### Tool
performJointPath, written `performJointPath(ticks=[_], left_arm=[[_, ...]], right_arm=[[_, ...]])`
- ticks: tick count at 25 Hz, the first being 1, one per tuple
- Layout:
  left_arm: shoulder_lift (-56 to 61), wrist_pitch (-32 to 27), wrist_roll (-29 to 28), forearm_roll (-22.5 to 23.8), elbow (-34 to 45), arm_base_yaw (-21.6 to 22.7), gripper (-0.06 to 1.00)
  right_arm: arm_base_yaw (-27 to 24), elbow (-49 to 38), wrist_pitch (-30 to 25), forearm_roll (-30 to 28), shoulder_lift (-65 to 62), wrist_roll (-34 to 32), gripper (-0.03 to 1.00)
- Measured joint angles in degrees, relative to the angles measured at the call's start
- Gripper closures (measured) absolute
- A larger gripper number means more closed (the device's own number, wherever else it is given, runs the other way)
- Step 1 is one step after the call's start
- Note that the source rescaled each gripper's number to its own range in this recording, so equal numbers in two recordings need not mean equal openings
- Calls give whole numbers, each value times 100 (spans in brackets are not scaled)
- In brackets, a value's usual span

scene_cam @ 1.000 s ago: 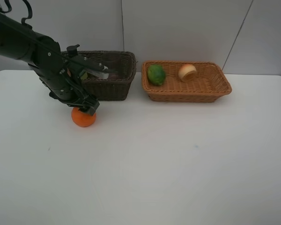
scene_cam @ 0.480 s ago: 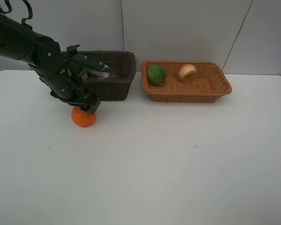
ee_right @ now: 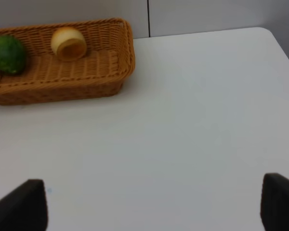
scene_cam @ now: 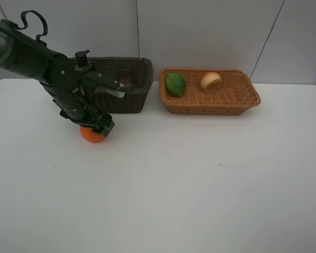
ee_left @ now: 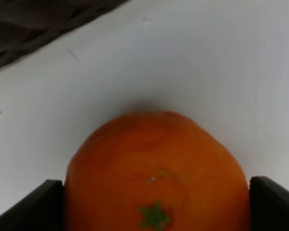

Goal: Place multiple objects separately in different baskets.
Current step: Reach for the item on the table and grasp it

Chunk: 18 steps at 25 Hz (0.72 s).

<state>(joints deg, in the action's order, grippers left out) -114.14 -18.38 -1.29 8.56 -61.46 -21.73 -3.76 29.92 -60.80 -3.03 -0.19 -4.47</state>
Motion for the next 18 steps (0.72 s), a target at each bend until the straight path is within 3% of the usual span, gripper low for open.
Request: performJointPath(ticks=[18], left_arm=[[-311, 266, 0, 6, 0, -30, -2]], right_arm=[[0, 0, 0, 0, 0, 0, 2]])
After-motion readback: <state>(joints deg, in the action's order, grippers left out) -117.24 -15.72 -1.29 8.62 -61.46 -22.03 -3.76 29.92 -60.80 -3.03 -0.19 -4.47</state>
